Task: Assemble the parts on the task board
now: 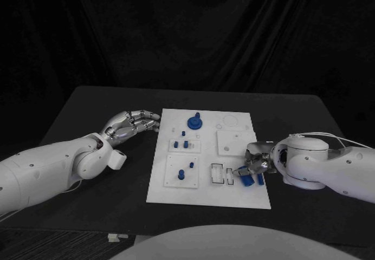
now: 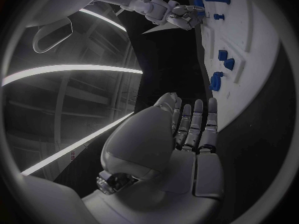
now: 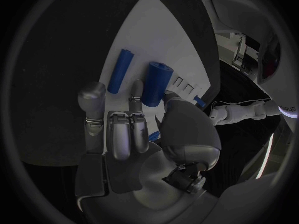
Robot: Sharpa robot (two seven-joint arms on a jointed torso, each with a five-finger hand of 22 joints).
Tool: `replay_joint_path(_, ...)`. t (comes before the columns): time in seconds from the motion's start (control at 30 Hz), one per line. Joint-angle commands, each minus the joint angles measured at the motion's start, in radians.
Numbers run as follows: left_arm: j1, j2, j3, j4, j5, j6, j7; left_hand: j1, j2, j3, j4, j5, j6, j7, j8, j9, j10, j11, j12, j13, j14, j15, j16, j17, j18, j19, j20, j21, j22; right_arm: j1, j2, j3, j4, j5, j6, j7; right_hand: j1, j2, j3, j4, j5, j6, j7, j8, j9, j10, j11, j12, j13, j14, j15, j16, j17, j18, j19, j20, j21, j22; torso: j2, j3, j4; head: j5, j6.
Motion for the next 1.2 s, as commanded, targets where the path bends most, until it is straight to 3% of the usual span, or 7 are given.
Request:
replay_joint_path(0.03,-0.002,0.002,0.001,0.001,0.007,0.015,0.008,-0.006,0.005,0.009,0.0,0.007,0.003,0.003,-0.006,-0.001,0.004,0.006,-0.006,-0.002,-0.004,0.005,-0.005,-0.001,0.006,-0.006,0.001,0.007,0.002,-0.008,-0.002,-0.003,-0.002,0.025,0.018,-0.005,0.047,0.002,0.031,-0.016,0.13,-0.017,-0.002,-0.004,0.017,0.104,0.003,0.002,0.263,0.107,0.007,0.002,0.263,0.0,-0.006,0.004,-0.015,0.096,0.0,-0.0003,0.0001,0.001,0.0)
replay_joint_path(0.13,-0.002,0.002,0.001,0.0,0.007,0.015,0.007,-0.006,0.005,0.009,0.0,0.007,0.003,0.003,-0.006,-0.001,0.004,0.006,-0.006,-0.002,-0.004,0.005,-0.005,-0.001,0.006,-0.006,0.001,0.007,0.002,-0.009,-0.004,-0.003,-0.001,0.052,-0.005,0.003,0.07,0.001,0.058,-0.029,0.215,-0.018,-0.007,0.006,0.041,0.104,-0.001,0.002,0.263,0.107,0.005,0.001,0.261,0.001,-0.006,0.002,-0.02,0.095,-0.001,-0.0002,-0.0005,0.002,0.0)
replay_joint_path(0.17,-0.002,0.002,0.001,0.0,0.007,0.016,0.006,-0.007,0.006,0.012,0.0,0.008,0.002,0.003,-0.006,-0.002,0.004,0.007,-0.007,-0.002,-0.004,0.006,-0.006,-0.001,0.005,-0.007,0.001,0.007,0.003,-0.009,-0.006,-0.003,0.001,0.066,-0.017,0.006,0.09,-0.003,0.084,-0.042,0.29,-0.023,-0.01,0.016,0.063,0.104,-0.004,0.002,0.263,0.106,0.002,0.0,0.259,0.002,-0.005,0.0,-0.021,0.095,-0.001,-0.0002,-0.0003,0.003,0.0)
replay_joint_path(0.27,-0.002,0.002,0.001,-0.001,0.007,0.016,0.005,-0.008,0.007,0.014,0.0,0.01,0.002,0.003,-0.006,-0.002,0.004,0.007,-0.007,-0.003,-0.004,0.006,-0.006,-0.002,0.005,-0.008,0.001,0.007,0.003,-0.01,-0.012,-0.003,0.006,0.108,-0.055,0.018,0.095,-0.007,0.119,-0.048,0.357,-0.03,-0.014,0.038,0.108,0.104,-0.008,0.002,0.263,0.106,-0.001,-0.002,0.256,0.002,-0.005,-0.003,-0.025,0.095,-0.001,-0.0004,-0.0006,0.005,0.0)
replay_joint_path(0.37,-0.002,0.002,0.001,-0.001,0.007,0.015,0.005,-0.008,0.008,0.017,0.0,0.012,0.002,0.003,-0.007,-0.002,0.004,0.008,-0.008,-0.003,-0.004,0.007,-0.006,-0.002,0.005,-0.008,0.001,0.007,0.004,-0.009,-0.024,-0.003,0.017,0.162,-0.093,0.037,0.09,-0.011,0.14,-0.051,0.367,-0.038,-0.017,0.058,0.147,0.104,-0.011,0.002,0.263,0.105,-0.003,-0.005,0.251,0.001,-0.004,-0.004,-0.026,0.095,-0.001,-0.0003,-0.0001,0.01,0.0)
replay_joint_path(0.7,-0.003,0.001,0.001,-0.001,0.007,0.013,0.003,-0.008,0.008,0.018,-0.001,0.013,0.002,0.003,-0.007,-0.002,0.004,0.008,-0.008,-0.003,-0.004,0.007,-0.006,-0.002,0.005,-0.009,0.001,0.008,0.004,0.03,-0.051,-0.002,0.064,0.367,-0.247,0.102,0.073,-0.014,0.165,-0.048,0.352,-0.051,-0.019,0.083,0.206,0.104,-0.014,0.002,0.263,0.102,-0.005,-0.013,0.238,0.003,-0.006,-0.006,-0.043,0.092,-0.002,-0.0001,0.0005,0.008,0.0)
replay_joint_path(1.2,-0.003,0.003,0.001,0.003,0.007,0.014,0.001,-0.008,0.008,0.018,-0.001,0.013,0.002,0.003,-0.007,-0.002,0.004,0.008,-0.008,-0.003,-0.004,0.007,-0.006,-0.002,0.005,-0.009,0.001,0.008,0.004,0.023,0.001,-0.003,0.049,0.428,-0.296,0.103,0.053,-0.008,0.179,-0.05,0.188,-0.107,-0.009,0.082,0.264,0.104,-0.005,0.002,0.263,0.095,0.001,-0.032,0.206,0.009,-0.015,-0.002,-0.095,0.082,0.001,-0.001,-0.0001,0.01,0.0)
